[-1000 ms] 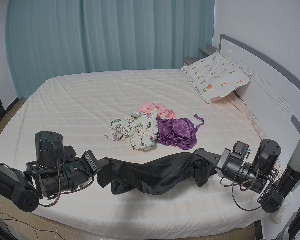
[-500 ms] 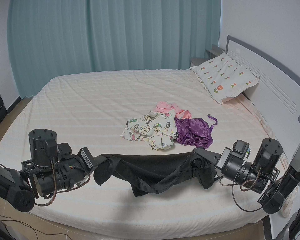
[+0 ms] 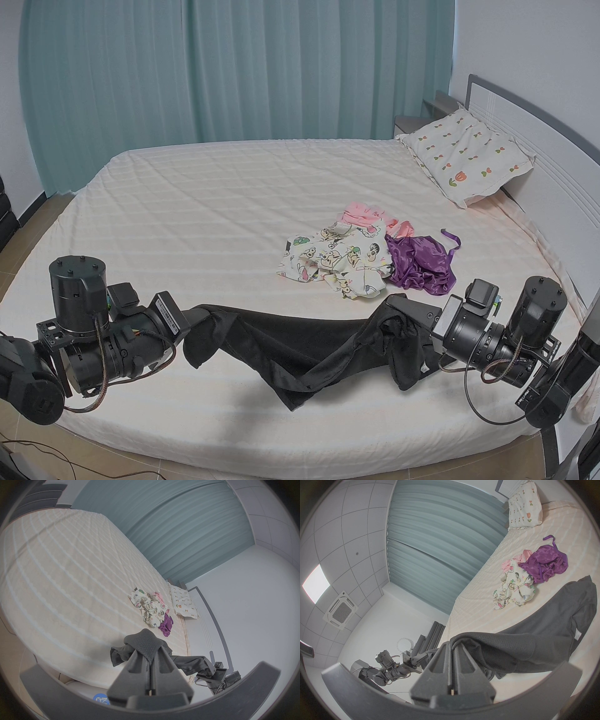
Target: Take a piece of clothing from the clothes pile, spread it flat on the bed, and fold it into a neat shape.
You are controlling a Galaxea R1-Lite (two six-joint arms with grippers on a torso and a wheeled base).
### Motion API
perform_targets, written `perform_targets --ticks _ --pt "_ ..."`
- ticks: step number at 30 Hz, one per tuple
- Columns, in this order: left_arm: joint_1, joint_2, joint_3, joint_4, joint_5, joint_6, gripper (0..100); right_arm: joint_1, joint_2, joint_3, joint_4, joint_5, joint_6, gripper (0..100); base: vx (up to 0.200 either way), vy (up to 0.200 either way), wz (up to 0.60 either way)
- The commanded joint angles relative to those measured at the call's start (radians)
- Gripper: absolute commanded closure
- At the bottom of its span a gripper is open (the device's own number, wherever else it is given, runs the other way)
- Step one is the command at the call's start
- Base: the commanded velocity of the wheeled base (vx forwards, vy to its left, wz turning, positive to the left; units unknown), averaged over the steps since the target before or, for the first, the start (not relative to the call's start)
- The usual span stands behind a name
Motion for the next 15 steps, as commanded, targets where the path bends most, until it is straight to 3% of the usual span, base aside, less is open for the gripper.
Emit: perform_targets --ticks 1,15 --pt "0.000 -0.012 0.003 -0.002 0.000 0.000 100 0.004 -0.001 0.000 -0.010 0.000 0.000 100 0.000 0.200 0.00" --pt "0.005 -0.025 0.001 0.000 0.000 0.001 100 0.022 -0.033 0.006 -0.010 0.000 0.000 100 0.000 0.200 0.00"
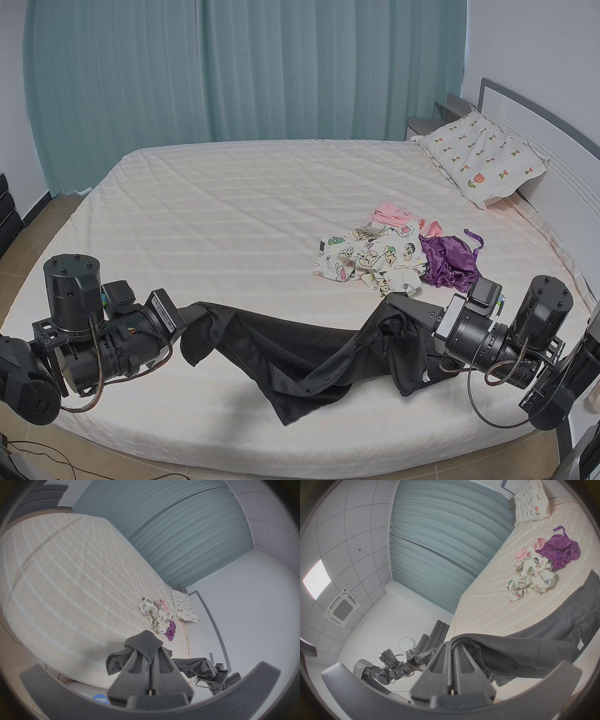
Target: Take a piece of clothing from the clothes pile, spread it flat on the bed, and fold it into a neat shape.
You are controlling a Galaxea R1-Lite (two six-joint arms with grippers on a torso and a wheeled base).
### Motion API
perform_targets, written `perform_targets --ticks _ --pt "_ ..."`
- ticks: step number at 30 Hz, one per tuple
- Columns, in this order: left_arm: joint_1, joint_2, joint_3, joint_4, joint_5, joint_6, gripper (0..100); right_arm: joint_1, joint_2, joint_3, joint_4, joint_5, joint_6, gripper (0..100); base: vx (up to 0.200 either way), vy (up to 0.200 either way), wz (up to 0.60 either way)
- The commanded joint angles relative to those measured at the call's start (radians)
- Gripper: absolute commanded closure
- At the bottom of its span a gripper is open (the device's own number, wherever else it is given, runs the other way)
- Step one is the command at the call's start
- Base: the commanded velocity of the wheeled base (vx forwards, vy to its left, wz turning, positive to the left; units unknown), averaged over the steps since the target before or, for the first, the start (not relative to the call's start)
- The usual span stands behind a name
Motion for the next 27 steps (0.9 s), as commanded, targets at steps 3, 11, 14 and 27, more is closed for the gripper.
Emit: perform_targets --ticks 3,11,14,27 --pt "0.003 -0.008 -0.001 0.000 0.000 0.000 100 0.002 -0.003 0.000 -0.010 0.000 0.000 100 0.000 0.200 0.00" --pt "0.004 -0.008 -0.001 0.002 0.000 0.000 100 0.002 0.003 0.000 -0.010 0.002 0.002 100 0.000 0.200 0.00" --pt "0.004 -0.007 -0.001 0.002 0.000 0.000 100 0.002 0.006 0.000 -0.010 0.002 0.002 100 0.000 0.200 0.00" --pt "0.000 0.004 0.019 0.002 -0.009 -0.001 100 -0.018 0.011 0.031 -0.010 0.002 0.000 100 -0.046 0.108 0.00"
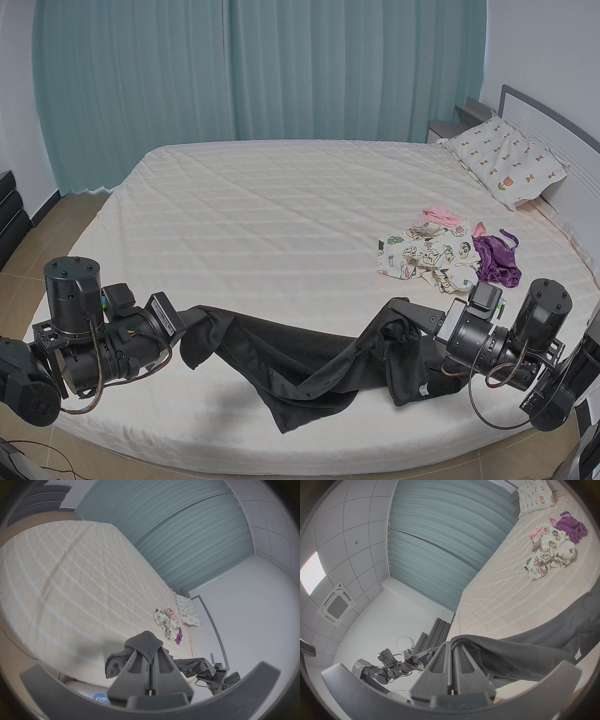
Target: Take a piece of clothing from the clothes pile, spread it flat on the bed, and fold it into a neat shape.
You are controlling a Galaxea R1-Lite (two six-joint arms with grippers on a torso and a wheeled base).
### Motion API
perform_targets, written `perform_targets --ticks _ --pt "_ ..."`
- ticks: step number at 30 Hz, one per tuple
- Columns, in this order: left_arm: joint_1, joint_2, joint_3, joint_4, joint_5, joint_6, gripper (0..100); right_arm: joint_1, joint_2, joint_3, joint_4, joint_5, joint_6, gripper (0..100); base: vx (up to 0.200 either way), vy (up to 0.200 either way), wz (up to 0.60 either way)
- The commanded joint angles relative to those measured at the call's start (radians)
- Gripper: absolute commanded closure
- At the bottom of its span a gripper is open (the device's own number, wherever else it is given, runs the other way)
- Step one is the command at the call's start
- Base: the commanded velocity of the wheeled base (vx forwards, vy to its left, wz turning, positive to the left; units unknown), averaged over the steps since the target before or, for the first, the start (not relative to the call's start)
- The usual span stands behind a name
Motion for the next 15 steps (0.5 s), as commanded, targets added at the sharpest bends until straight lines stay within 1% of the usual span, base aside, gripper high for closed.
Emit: perform_targets --ticks 1,4,9,12,15 --pt "-0.009 0.006 0.014 0.001 -0.001 -0.002 100 -0.009 0.003 0.017 -0.010 0.000 -0.001 100 -0.200 0.000 0.00" --pt "-0.012 0.005 0.027 0.000 -0.002 0.000 100 -0.010 -0.006 0.020 -0.010 0.002 -0.001 100 -0.200 0.000 0.00" --pt "-0.063 -0.017 0.034 0.004 0.005 0.003 100 -0.003 -0.024 0.076 -0.010 0.000 -0.024 100 -0.200 0.000 0.00" --pt "-0.083 -0.046 0.051 0.010 0.010 0.003 100 -0.003 -0.070 0.125 -0.010 0.005 -0.026 100 -0.200 0.000 0.00" --pt "-0.109 -0.089 0.063 0.047 0.010 0.003 100 0.008 -0.150 0.189 -0.010 0.003 -0.026 100 -0.200 0.000 0.00"
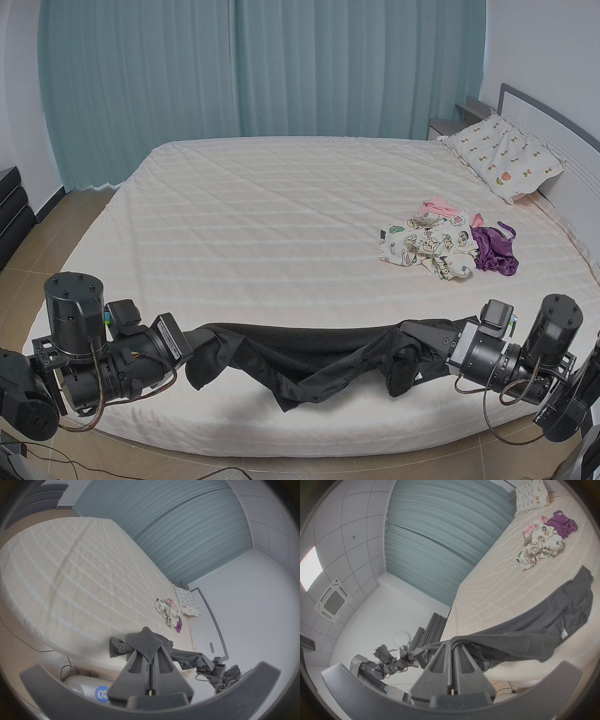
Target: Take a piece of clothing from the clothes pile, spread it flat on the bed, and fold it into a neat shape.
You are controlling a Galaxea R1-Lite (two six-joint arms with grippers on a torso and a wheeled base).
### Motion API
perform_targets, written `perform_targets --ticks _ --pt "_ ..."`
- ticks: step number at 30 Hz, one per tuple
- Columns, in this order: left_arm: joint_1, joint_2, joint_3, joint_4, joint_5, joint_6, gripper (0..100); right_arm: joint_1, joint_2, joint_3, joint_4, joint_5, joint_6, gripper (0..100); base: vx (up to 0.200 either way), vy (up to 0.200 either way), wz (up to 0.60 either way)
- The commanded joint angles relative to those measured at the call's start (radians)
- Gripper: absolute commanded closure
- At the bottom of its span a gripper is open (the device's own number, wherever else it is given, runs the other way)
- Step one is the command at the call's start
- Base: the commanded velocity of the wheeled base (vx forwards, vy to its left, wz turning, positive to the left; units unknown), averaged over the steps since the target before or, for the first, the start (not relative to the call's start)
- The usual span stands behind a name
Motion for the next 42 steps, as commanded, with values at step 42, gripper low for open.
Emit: perform_targets --ticks 42 --pt "0.122 -0.061 -0.358 0.319 0.057 0.069 100 -0.244 -0.114 -0.821 0.709 0.109 -0.075 100 -0.029 0.000 0.00"
